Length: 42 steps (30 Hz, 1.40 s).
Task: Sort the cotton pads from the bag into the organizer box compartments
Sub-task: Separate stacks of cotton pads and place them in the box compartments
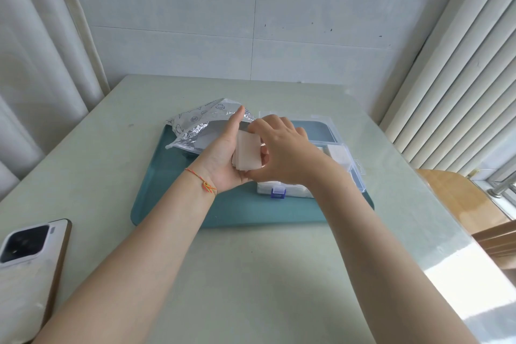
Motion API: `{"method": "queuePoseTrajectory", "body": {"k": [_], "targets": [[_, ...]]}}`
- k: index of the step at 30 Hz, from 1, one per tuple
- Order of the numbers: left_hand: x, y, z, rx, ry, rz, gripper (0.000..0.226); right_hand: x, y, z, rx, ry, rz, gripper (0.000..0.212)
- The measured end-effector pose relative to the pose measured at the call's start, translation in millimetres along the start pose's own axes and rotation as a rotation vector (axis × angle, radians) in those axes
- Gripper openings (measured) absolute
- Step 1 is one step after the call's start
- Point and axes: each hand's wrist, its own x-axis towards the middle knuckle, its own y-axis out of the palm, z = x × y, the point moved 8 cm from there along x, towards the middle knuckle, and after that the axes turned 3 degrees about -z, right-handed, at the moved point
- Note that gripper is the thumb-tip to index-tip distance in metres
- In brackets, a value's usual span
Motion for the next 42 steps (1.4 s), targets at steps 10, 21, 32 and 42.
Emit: {"method": "queuePoseTrajectory", "body": {"k": [10, 21, 32, 42], "targets": [[-8.7, 11.6, -5.8, 0.099, 0.109, 0.059, 0.055, -0.3, -5.6, 9.1, 0.117, -0.002, -0.021, 0.076], [-14.2, 20.8, -3.1, 0.182, 0.104, 0.132, 0.057, -0.2, -5.7, 2.7, 0.131, 0.035, 0.043, 0.090], [-16.2, 26.6, -2.0, 0.252, 0.114, 0.190, 0.041, -0.6, -3.9, 0.1, 0.090, 0.047, 0.053, 0.074], [-12.9, 32.1, -9.2, 0.228, 0.139, 0.244, 0.044, -17.6, -23.5, -33.1, 0.745, 0.251, 0.142, 0.022]]}}
